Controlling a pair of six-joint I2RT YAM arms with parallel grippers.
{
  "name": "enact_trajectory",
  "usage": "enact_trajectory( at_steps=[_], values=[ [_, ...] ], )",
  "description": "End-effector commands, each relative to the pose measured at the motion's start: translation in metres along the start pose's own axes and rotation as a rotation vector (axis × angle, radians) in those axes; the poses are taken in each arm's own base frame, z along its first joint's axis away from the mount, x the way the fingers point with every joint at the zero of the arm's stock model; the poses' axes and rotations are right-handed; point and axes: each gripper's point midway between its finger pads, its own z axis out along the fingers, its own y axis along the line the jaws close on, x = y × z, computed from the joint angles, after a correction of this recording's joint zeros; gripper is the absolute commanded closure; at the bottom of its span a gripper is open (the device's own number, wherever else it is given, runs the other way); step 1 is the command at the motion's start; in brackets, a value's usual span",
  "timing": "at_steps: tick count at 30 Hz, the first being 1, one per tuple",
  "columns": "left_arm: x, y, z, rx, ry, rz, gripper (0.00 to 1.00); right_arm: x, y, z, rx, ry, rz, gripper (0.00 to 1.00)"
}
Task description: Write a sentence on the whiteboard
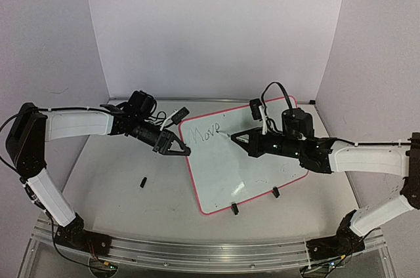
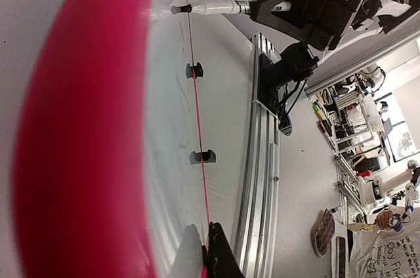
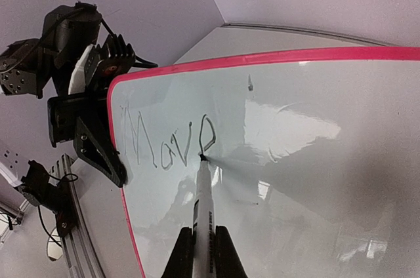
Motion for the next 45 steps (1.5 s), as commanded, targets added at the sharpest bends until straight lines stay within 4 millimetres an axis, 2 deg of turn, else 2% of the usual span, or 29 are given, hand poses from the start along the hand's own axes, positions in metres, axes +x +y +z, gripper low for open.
enact_trajectory(
  at_steps=[1,36,45],
  values=[
    [-0.010,-0.015,0.001,0.024,-0.003,0.101,1.00,0.014,-0.011,-0.003,0.044,0.039,0.025,1.00],
    [-0.009,-0.015,0.001,0.026,-0.002,0.099,1.00,-0.007,-0.025,-0.013,0.157,-0.031,0.015,1.00],
    [-0.009,-0.014,0.001,0.023,0.000,0.101,1.00,-0.006,-0.016,-0.011,0.106,-0.015,-0.003,1.00]
  ],
)
